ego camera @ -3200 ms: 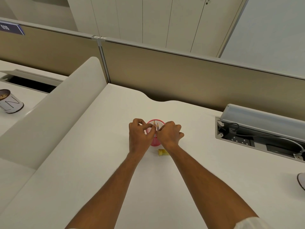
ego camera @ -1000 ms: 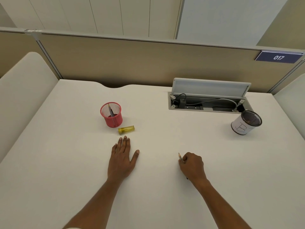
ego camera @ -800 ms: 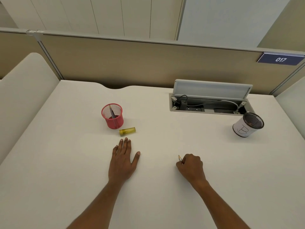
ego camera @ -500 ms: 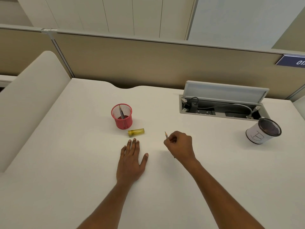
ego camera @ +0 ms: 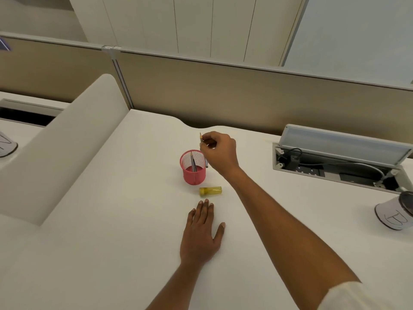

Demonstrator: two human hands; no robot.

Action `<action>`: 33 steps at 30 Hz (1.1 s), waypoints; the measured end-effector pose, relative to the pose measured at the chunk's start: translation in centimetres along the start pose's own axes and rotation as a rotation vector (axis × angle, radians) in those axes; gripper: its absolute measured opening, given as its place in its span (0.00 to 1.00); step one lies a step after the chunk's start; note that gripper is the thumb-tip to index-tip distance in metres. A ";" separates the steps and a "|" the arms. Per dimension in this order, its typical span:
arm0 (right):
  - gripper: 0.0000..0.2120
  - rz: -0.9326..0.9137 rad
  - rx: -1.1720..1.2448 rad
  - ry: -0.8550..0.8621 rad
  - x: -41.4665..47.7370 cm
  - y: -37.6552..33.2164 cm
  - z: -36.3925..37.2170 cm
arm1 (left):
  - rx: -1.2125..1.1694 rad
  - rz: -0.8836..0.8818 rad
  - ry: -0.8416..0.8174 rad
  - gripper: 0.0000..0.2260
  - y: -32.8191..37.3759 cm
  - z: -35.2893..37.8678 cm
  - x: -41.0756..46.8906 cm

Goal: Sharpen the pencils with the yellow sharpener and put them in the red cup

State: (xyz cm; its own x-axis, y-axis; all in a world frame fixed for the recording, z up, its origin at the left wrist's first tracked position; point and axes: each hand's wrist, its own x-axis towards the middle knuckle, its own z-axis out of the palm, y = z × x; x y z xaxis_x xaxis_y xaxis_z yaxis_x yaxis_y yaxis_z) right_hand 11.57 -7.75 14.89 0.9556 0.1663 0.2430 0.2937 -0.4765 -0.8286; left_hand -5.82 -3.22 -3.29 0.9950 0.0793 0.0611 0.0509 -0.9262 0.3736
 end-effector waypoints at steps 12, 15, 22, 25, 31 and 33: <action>0.09 0.153 -0.268 -0.087 -0.2 2.5 5.9 | -0.011 -0.016 0.010 0.32 -0.1 -0.2 0.2; 0.11 0.183 -0.402 -0.120 -0.6 2.4 6.3 | -0.012 -0.019 0.007 0.32 -0.1 -0.2 0.2; 0.12 0.250 -0.591 -0.155 -0.2 2.1 6.8 | -0.005 -0.018 0.008 0.32 -0.2 -0.1 0.2; 0.10 0.267 -0.610 -0.164 -0.3 2.2 7.0 | 0.001 -0.013 -0.001 0.32 -0.2 0.0 0.2; 0.12 0.275 -0.581 -0.155 -0.6 2.4 6.8 | -0.006 -0.013 0.037 0.32 -0.5 0.3 0.2; 0.12 0.260 -0.514 -0.130 -0.6 2.4 6.5 | -0.027 -0.001 0.031 0.31 -0.2 0.2 0.2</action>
